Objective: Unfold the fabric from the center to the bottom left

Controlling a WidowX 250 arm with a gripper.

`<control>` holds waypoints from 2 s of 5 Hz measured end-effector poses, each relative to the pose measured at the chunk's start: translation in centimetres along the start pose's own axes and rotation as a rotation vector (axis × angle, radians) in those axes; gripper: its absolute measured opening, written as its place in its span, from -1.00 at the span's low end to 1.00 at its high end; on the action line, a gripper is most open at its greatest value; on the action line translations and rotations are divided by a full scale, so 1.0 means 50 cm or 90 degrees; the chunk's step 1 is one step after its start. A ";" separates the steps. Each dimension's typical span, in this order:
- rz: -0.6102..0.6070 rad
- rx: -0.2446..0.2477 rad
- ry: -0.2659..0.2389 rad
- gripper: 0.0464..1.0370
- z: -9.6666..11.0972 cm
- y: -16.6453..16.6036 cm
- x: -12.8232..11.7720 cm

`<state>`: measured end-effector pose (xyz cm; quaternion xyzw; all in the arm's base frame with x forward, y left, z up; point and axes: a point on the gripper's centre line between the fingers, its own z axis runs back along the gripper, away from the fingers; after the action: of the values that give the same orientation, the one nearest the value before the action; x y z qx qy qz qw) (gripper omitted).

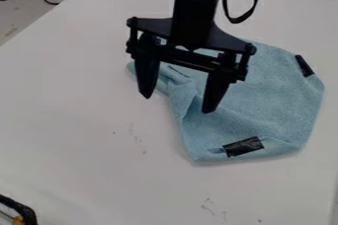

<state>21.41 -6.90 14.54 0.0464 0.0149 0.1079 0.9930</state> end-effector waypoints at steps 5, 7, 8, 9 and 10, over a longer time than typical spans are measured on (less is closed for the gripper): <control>0.338 -0.039 0.088 0.93 -0.097 0.009 0.226; 0.415 -0.035 0.129 0.93 -0.156 0.045 0.302; 0.442 -0.025 0.152 0.93 -0.180 0.060 0.323; 0.455 -0.012 0.174 0.93 -0.212 0.065 0.335; 0.462 -0.002 0.176 0.93 -0.225 0.067 0.348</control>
<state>37.22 1.09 3.34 0.0324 0.1313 0.4577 0.8787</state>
